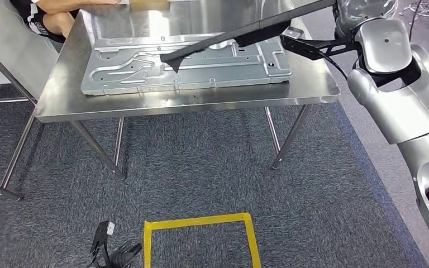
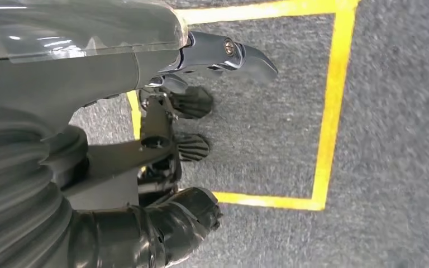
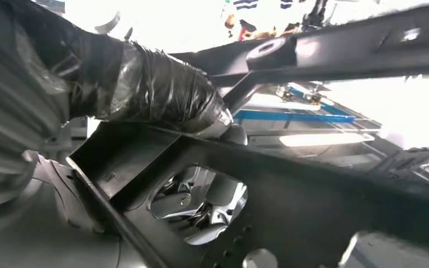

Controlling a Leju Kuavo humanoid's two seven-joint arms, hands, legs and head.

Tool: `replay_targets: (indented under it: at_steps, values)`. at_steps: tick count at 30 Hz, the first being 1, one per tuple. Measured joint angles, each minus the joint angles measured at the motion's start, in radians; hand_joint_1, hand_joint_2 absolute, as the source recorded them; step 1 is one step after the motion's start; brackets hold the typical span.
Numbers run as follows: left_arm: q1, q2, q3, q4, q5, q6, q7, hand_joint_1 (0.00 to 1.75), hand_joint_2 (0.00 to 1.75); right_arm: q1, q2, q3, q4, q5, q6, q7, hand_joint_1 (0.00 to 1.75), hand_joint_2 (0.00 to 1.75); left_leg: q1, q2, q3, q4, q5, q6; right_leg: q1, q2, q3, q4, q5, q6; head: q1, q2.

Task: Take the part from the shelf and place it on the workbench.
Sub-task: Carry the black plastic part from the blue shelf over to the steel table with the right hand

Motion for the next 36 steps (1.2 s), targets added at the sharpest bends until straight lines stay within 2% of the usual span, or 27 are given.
replay_targets:
  at_steps: [3, 4, 5, 6, 7, 8, 9, 10, 13, 15, 16, 18, 19, 20, 21, 23, 24, 25, 26, 28, 30, 31, 33, 34, 35, 36]
  values:
    - [-0.001, 0.0, 0.0, 0.0, 0.0, 0.0, -0.002, 0.0, 1.75, 0.002, 0.003, 0.0, -0.002, 0.003, 0.001, 0.0, 1.75, 1.75, 0.009, 0.003, -0.086, 0.18, -0.078, -0.014, -0.003, -0.002, 0.007, -0.002, -0.002, -0.004, -0.002, 0.0]
    - [-0.001, 0.001, 0.0, 0.0, 0.0, 0.0, -0.002, 0.0, 1.75, 0.003, 0.005, 0.0, -0.002, 0.003, 0.001, 0.0, 1.75, 1.75, 0.012, 0.003, -0.109, 0.223, -0.086, -0.017, -0.003, -0.001, 0.007, 0.001, -0.004, -0.005, -0.002, 0.0]
    - [-0.001, 0.001, 0.0, 0.0, -0.001, 0.001, -0.002, 0.0, 1.75, 0.003, 0.006, 0.0, -0.003, 0.003, 0.001, 0.0, 1.75, 1.75, 0.014, 0.003, -0.115, 0.229, -0.076, -0.019, -0.003, 0.0, 0.007, 0.005, -0.006, -0.003, -0.002, 0.0]
    - [-0.002, 0.001, 0.0, 0.0, -0.001, 0.001, -0.002, 0.0, 1.75, 0.003, 0.006, 0.0, -0.003, 0.004, 0.001, 0.0, 1.75, 1.75, 0.016, 0.003, -0.1, 0.193, -0.047, -0.02, -0.004, 0.001, 0.008, 0.009, -0.01, -0.001, -0.002, 0.0]
    - [-0.002, 0.002, 0.0, 0.0, -0.001, 0.001, -0.002, 0.0, 1.75, 0.003, 0.006, 0.0, -0.004, 0.004, 0.002, 0.0, 1.75, 1.75, 0.018, 0.004, -0.069, 0.126, -0.01, -0.02, -0.005, 0.002, 0.009, 0.014, -0.015, 0.003, -0.002, 0.0]
    - [-0.003, 0.003, 0.0, 0.0, -0.001, 0.001, -0.002, 0.0, 1.75, 0.003, 0.006, 0.0, -0.005, 0.004, 0.002, 0.0, 1.75, 1.75, 0.017, 0.004, -0.035, 0.061, 0.013, -0.019, -0.005, 0.002, 0.009, 0.018, -0.019, 0.007, -0.002, 0.0]
    - [-0.003, 0.003, 0.0, 0.0, -0.001, 0.001, -0.002, 0.0, 1.75, 0.002, 0.006, 0.0, -0.006, 0.005, 0.002, 0.0, 1.75, 1.75, 0.016, 0.003, -0.009, 0.008, 0.03, -0.016, -0.004, 0.003, 0.008, 0.022, -0.022, 0.012, -0.002, 0.0]
    - [-0.003, 0.003, 0.0, 0.0, -0.001, 0.001, -0.002, 0.0, 1.75, 0.002, 0.006, 0.0, -0.006, 0.005, 0.002, 0.0, 1.75, 1.75, 0.014, 0.003, 0.004, -0.02, 0.034, -0.013, -0.003, 0.004, 0.006, 0.024, -0.023, 0.016, -0.001, 0.0]
    - [-0.002, 0.003, 0.0, 0.0, -0.001, 0.001, -0.002, 0.0, 1.75, 0.003, 0.006, 0.0, -0.007, 0.005, 0.002, 0.0, 1.75, 1.75, 0.009, 0.002, 0.007, -0.032, 0.036, 0.004, -0.004, 0.005, 0.003, 0.022, -0.022, 0.03, -0.001, 0.0]
    - [-0.004, 0.003, 0.0, 0.0, -0.001, 0.001, -0.003, 0.0, 1.75, 0.003, 0.005, 0.0, -0.007, 0.005, 0.003, -0.001, 1.75, 1.75, 0.011, 0.003, 0.01, -0.041, 0.042, 0.018, -0.005, 0.005, -0.011, 0.056, -0.05, 0.037, -0.001, 0.0]
    - [-0.005, 0.003, 0.0, 0.0, -0.001, 0.001, -0.003, 0.0, 1.75, 0.003, 0.005, 0.0, -0.007, 0.005, 0.003, -0.001, 1.75, 1.75, 0.012, 0.004, 0.012, -0.044, 0.044, 0.024, -0.005, 0.004, -0.031, 0.103, -0.078, 0.039, -0.001, 0.0]
    - [-0.004, 0.004, 0.0, 0.0, -0.001, 0.001, -0.004, 0.0, 1.75, 0.004, 0.005, 0.0, -0.006, 0.006, 0.005, -0.001, 1.75, 1.75, 0.009, 0.003, 0.011, -0.045, 0.044, 0.029, -0.004, 0.004, -0.09, 0.232, -0.137, 0.04, -0.001, 0.0]
    - [-0.004, 0.004, 0.0, 0.0, -0.001, 0.0, -0.004, 0.0, 1.75, 0.006, 0.005, 0.0, -0.005, 0.007, 0.007, -0.001, 1.75, 1.75, 0.007, 0.002, 0.011, -0.044, 0.043, 0.03, -0.003, 0.004, -0.114, 0.28, -0.151, 0.04, -0.001, 0.0]
    - [-0.004, 0.004, 0.0, 0.0, -0.001, 0.0, -0.004, 0.0, 1.75, 0.006, 0.005, 0.0, -0.004, 0.008, 0.009, -0.002, 1.75, 1.75, 0.004, 0.002, 0.012, -0.044, 0.043, 0.031, -0.003, 0.004, -0.124, 0.297, -0.146, 0.038, -0.001, 0.0]
    - [-0.004, 0.004, 0.0, 0.0, -0.001, -0.001, -0.005, 0.0, 1.75, 0.007, 0.005, 0.0, -0.004, 0.009, 0.011, -0.002, 1.75, 1.75, 0.002, 0.001, 0.013, -0.044, 0.043, 0.032, -0.001, 0.004, -0.115, 0.274, -0.123, 0.035, -0.001, 0.0]
    - [-0.005, 0.003, 0.0, 0.0, -0.001, -0.002, -0.007, 0.0, 1.75, 0.004, 0.005, 0.0, -0.003, 0.012, 0.014, -0.004, 1.75, 1.75, -0.001, 0.001, 0.017, -0.044, 0.041, 0.032, 0.004, 0.003, -0.055, 0.147, -0.056, 0.021, -0.001, 0.0]
    - [-0.005, 0.002, 0.0, 0.0, -0.001, -0.003, -0.008, 0.0, 1.75, 0.002, 0.005, 0.0, -0.003, 0.012, 0.015, -0.005, 1.75, 1.75, -0.003, 0.001, 0.017, -0.043, 0.041, 0.031, 0.009, 0.003, -0.025, 0.085, -0.031, 0.013, -0.002, 0.0]
    - [-0.006, 0.001, 0.0, 0.0, -0.001, -0.003, -0.009, 0.0, 1.75, -0.001, 0.005, 0.0, -0.003, 0.013, 0.015, -0.006, 1.75, 1.75, -0.003, 0.001, 0.015, -0.043, 0.041, 0.029, 0.014, 0.002, -0.004, 0.042, -0.019, 0.006, -0.002, 0.0]
    - [-0.006, 0.0, 0.0, 0.0, -0.001, -0.003, -0.01, 0.0, 1.75, -0.003, 0.005, 0.0, -0.003, 0.014, 0.016, -0.006, 1.75, 1.75, -0.003, 0.002, 0.012, -0.043, 0.042, 0.026, 0.018, 0.002, 0.004, 0.023, -0.017, 0.002, -0.003, 0.0]
    - [-0.007, 0.0, 0.0, 0.0, -0.002, -0.003, -0.01, 0.0, 1.75, -0.005, 0.005, 0.0, -0.002, 0.015, 0.016, -0.006, 1.75, 1.75, -0.003, 0.003, 0.008, -0.043, 0.044, 0.017, 0.017, 0.0, 0.007, 0.011, -0.013, -0.001, -0.003, 0.0]
    - [-0.007, 0.001, 0.0, 0.0, -0.002, -0.003, -0.01, 0.0, 1.75, -0.008, 0.006, 0.0, -0.002, 0.016, 0.016, -0.008, 1.75, 1.75, -0.003, 0.003, 0.0, -0.023, 0.027, 0.006, 0.009, -0.002, 0.016, -0.004, -0.006, -0.003, -0.003, 0.0]
    - [-0.008, 0.001, 0.0, 0.0, -0.002, -0.003, -0.011, 0.0, 1.75, -0.009, 0.006, 0.0, -0.001, 0.017, 0.016, -0.01, 1.75, 1.75, -0.002, 0.003, -0.015, 0.012, 0.005, -0.001, 0.005, -0.004, 0.02, -0.01, -0.003, -0.005, -0.004, 0.0]
    - [-0.009, 0.002, 0.0, 0.0, -0.002, -0.002, -0.011, 0.0, 1.75, -0.01, 0.006, 0.0, 0.0, 0.017, 0.017, -0.013, 1.75, 1.75, 0.007, 0.003, -0.066, 0.126, -0.051, -0.014, 0.005, -0.006, 0.021, -0.012, -0.003, -0.007, -0.004, 0.0]
    - [-0.008, 0.002, 0.0, 0.0, -0.002, -0.002, -0.011, 0.0, 1.75, -0.01, 0.006, 0.0, 0.002, 0.017, 0.017, -0.014, 1.75, 1.75, 0.012, 0.003, -0.091, 0.179, -0.069, -0.02, 0.004, -0.007, 0.021, -0.011, -0.004, -0.008, -0.004, 0.0]
    - [-0.008, 0.002, 0.0, 0.0, -0.002, -0.001, -0.011, 0.0, 1.75, -0.01, 0.007, 0.0, 0.003, 0.017, 0.017, -0.014, 1.75, 1.75, 0.017, 0.004, -0.104, 0.206, -0.072, -0.025, 0.003, -0.006, 0.021, -0.009, -0.004, -0.007, -0.004, 0.0]
    - [-0.008, 0.002, 0.0, 0.0, -0.002, -0.001, -0.011, 0.0, 1.75, -0.01, 0.007, 0.0, 0.005, 0.017, 0.017, -0.015, 1.75, 1.75, 0.021, 0.004, -0.1, 0.199, -0.058, -0.029, 0.001, -0.005, 0.021, -0.007, -0.006, -0.005, -0.004, 0.0]
